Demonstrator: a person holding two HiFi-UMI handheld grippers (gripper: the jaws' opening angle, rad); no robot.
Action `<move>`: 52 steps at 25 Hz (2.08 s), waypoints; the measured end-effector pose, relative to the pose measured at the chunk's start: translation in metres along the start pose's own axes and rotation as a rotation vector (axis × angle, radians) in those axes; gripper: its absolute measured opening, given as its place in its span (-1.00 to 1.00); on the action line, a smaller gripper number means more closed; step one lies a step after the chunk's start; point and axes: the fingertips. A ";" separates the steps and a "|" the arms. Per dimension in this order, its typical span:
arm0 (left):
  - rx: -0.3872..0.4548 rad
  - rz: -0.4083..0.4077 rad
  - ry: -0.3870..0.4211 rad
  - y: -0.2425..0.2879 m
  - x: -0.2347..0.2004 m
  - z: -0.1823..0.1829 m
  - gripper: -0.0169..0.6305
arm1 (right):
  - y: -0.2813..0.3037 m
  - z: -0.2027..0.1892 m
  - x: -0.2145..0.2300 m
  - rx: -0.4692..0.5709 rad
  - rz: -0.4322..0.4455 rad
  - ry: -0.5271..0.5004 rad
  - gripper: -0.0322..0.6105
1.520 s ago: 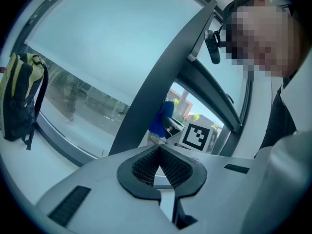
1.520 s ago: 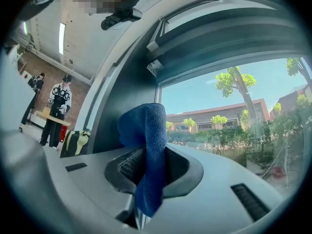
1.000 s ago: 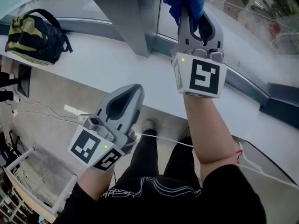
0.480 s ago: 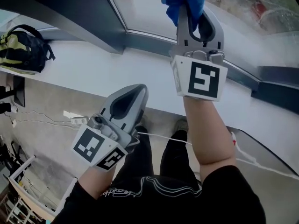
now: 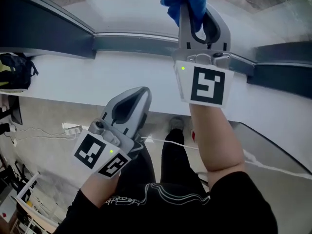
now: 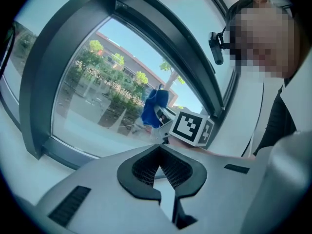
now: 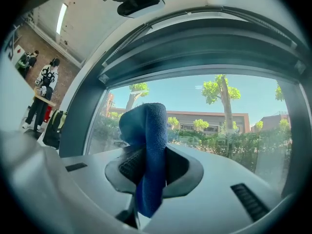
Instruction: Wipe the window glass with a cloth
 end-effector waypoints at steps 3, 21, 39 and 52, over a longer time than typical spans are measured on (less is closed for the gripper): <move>-0.009 -0.026 0.007 0.027 0.030 -0.007 -0.93 | -0.020 0.001 0.044 0.005 -0.030 0.000 -0.70; -0.060 -0.194 0.057 0.159 0.176 -0.031 -0.93 | -0.128 -0.003 0.257 -0.002 -0.217 -0.003 -0.70; -0.105 -0.309 0.093 0.224 0.255 -0.040 -0.93 | -0.202 -0.017 0.421 -0.010 -0.505 0.087 -0.70; -0.014 -0.152 0.030 0.144 0.142 -0.016 -0.93 | -0.151 -0.017 0.239 -0.055 -0.217 0.118 -0.70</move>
Point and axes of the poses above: the fingertips, and each gripper's own axes: y forward along the fingers, x to its right, z out of its top, and after that the axes turned 12 degrees about y, right-handed
